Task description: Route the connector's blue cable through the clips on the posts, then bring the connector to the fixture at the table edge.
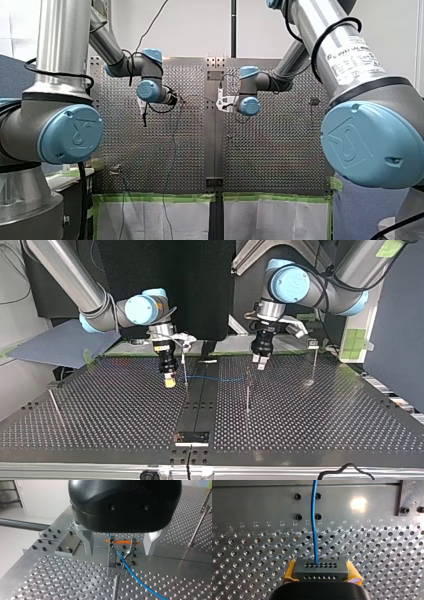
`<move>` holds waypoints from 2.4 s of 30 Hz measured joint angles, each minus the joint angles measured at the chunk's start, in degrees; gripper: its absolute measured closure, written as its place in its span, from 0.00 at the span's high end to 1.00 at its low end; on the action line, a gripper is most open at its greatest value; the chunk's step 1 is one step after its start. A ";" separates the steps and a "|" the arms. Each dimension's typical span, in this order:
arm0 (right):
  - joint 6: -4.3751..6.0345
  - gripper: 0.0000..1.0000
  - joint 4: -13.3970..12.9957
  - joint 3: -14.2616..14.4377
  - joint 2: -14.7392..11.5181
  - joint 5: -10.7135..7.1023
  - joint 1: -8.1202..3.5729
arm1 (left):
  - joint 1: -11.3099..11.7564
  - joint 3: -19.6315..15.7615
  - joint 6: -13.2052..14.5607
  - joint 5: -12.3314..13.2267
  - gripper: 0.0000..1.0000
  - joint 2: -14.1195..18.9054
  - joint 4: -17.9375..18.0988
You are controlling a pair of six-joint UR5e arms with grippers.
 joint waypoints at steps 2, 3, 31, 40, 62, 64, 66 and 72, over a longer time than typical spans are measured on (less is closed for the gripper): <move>0.00 0.00 0.00 0.00 0.00 0.00 -0.01 | -0.01 0.00 -0.01 0.03 0.98 0.00 0.01; 0.00 0.00 0.00 0.00 0.00 0.00 -0.01 | -0.01 0.00 -0.01 0.04 0.98 0.00 0.01; 0.00 0.00 0.40 0.01 0.00 -0.01 -0.02 | -2.36 0.06 4.98 -3.21 0.98 0.00 -1.84; 0.00 0.00 0.80 0.03 0.00 -0.04 -0.30 | -6.20 2.61 5.31 -7.08 0.98 -0.12 -1.89; -1.31 0.00 2.90 0.09 0.15 -0.79 -1.27 | -17.55 10.53 4.55 -18.43 0.98 -4.82 -6.00; -1.31 0.00 2.90 0.09 0.16 -0.91 -1.32 | -18.42 10.96 4.51 -19.42 0.98 -4.82 -6.16; -1.34 0.00 2.93 0.08 0.21 -0.99 -1.33 | -19.01 11.48 4.52 -20.55 0.98 -4.90 -6.28; -1.36 0.00 2.98 0.09 0.32 -1.13 -1.34 | -19.62 13.46 5.08 -23.56 0.98 -6.22 -7.59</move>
